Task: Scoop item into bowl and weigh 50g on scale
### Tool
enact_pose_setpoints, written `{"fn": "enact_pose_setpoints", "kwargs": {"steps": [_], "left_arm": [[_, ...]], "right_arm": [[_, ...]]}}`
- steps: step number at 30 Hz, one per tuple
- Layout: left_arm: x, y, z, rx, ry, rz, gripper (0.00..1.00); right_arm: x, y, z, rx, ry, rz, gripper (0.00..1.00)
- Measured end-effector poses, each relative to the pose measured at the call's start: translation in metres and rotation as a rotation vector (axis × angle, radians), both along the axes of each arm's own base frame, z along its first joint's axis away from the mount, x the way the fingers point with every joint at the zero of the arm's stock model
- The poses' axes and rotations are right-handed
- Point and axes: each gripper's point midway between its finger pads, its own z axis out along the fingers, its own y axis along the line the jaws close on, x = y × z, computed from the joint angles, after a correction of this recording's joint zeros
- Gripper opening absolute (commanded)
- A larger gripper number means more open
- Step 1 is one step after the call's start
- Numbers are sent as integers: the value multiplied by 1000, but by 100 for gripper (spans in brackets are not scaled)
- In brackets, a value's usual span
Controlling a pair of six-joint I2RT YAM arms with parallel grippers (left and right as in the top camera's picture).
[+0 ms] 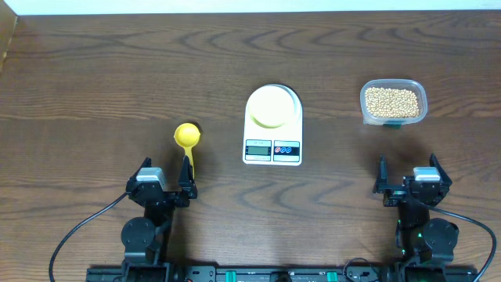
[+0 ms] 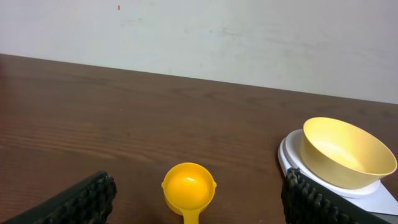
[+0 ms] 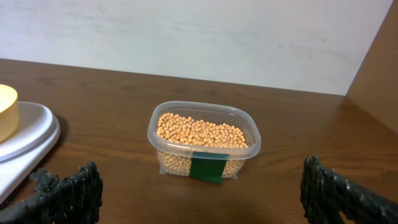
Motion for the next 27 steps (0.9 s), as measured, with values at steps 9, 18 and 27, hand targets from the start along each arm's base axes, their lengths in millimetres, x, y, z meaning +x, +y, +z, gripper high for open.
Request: {"fn": "enact_pose_setpoints", "kwargs": {"steps": [9, 18, 27], "left_arm": [[-1, 0, 0, 1, 18, 2, 87], [1, 0, 3, 3, 78, 2, 87], [11, 0, 33, 4, 112, 2, 87]], "right_arm": [[0, 0, 0, 0, 0, 0, 99], [0, 0, 0, 0, 0, 0, 99], [0, 0, 0, 0, 0, 0, 99]]}}
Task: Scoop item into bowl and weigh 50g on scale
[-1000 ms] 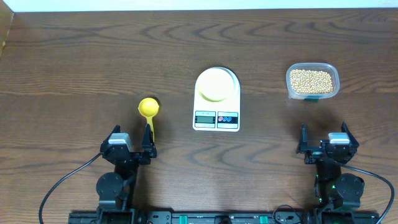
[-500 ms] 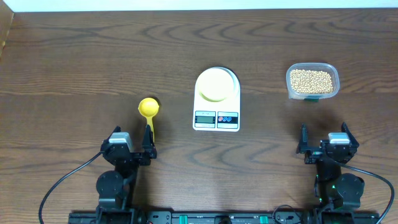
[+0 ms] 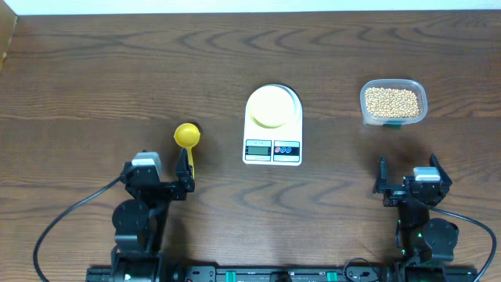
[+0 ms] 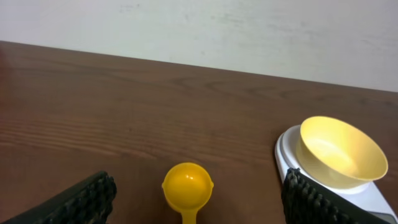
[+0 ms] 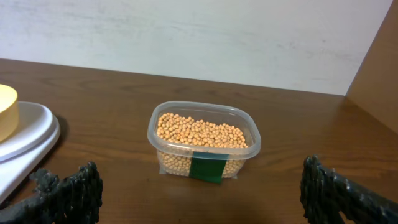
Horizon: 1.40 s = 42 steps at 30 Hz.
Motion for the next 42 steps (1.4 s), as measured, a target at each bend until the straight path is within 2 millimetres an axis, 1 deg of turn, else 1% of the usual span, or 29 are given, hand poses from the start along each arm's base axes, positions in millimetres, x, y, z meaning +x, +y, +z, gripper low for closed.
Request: {"fn": "enact_pose_setpoints", "kwargs": {"steps": [3, 7, 9, 16, 24, 26, 32, 39, 42], "left_arm": [[4, 0, 11, 0, 5, 0, 87], [11, 0, 32, 0, -3, 0, 87], [13, 0, 39, 0, 3, 0, 87], [18, -1, 50, 3, 77, 0, 87], [19, -1, 79, 3, 89, 0, 87], [19, -1, 82, 4, 107, 0, 87], [22, 2, 81, 14, 216, 16, 87], [32, 6, 99, 50, 291, 25, 87], [36, 14, 110, 51, 315, 49, 87]], "right_arm": [[0, 0, 0, 0, 0, 0, 99], [0, 0, 0, 0, 0, 0, 99], [0, 0, 0, 0, 0, 0, 99], [0, 0, 0, 0, 0, 0, 99], [0, 0, 0, 0, 0, 0, 99], [0, 0, 0, 0, 0, 0, 99], [0, 0, 0, 0, 0, 0, 99], [0, 0, 0, 0, 0, 0, 99], [0, 0, 0, 0, 0, 0, 99]]}}
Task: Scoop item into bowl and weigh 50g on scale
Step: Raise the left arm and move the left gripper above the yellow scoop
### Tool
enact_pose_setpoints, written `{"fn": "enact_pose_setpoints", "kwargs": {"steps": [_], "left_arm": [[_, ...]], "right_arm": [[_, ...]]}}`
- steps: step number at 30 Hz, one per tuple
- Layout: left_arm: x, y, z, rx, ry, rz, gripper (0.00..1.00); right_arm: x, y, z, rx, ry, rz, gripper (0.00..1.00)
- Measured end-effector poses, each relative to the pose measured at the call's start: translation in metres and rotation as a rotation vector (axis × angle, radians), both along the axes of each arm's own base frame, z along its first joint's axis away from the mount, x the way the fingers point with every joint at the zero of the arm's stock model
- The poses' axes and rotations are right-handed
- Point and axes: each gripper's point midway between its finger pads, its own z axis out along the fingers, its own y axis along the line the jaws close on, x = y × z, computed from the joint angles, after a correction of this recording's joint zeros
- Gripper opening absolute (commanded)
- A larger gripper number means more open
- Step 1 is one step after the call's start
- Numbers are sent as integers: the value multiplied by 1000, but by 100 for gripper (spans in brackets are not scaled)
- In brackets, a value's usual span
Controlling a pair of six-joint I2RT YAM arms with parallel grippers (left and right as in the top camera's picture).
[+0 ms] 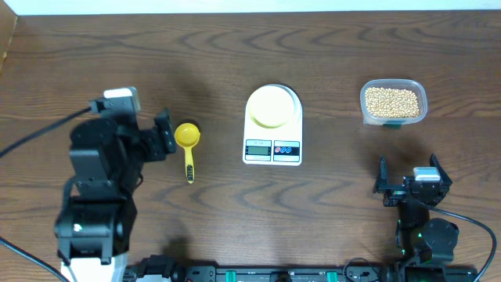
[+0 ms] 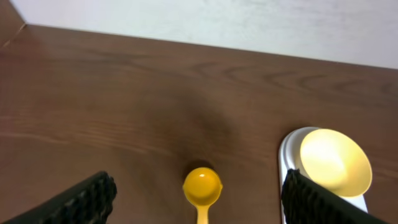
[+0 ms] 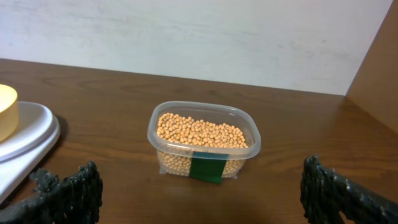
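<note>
A yellow scoop lies on the table left of the white scale, its handle pointing toward the front edge. A pale yellow bowl sits on the scale. A clear tub of beans stands at the right. My left gripper hangs open high over the table, just left of the scoop; its wrist view looks down on the scoop and bowl. My right gripper stands open near the front edge, facing the tub, with nothing between its fingers.
The scale's display and buttons face the front edge. A wall runs behind the table, and a brown side panel rises at the far right. Cables trail from both arm bases at the front.
My left arm has risen and moved away from the front edge, and now hangs above the table beside the scoop's cup. The scoop, bowl, tub and right arm have not moved.
Both grippers stood open low at the front edge, the left one just behind the scoop's handle. Then the left arm had shifted slightly left and lifted a little. Now it is high over the table next to the scoop, still open.
</note>
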Motion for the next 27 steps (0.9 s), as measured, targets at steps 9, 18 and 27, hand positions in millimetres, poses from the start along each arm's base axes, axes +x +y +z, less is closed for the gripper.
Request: {"fn": "enact_pose_setpoints", "kwargs": {"steps": [9, 18, 27], "left_arm": [[18, 35, 28, -22, 99, 82, 87], [62, 53, 23, -52, 236, 57, 87], [86, 57, -28, -89, 489, 27, 87]], "right_arm": [[0, 0, 0, 0, 0, 0, 99], [0, 0, 0, 0, 0, 0, 99], [0, 0, 0, 0, 0, 0, 99]]}}
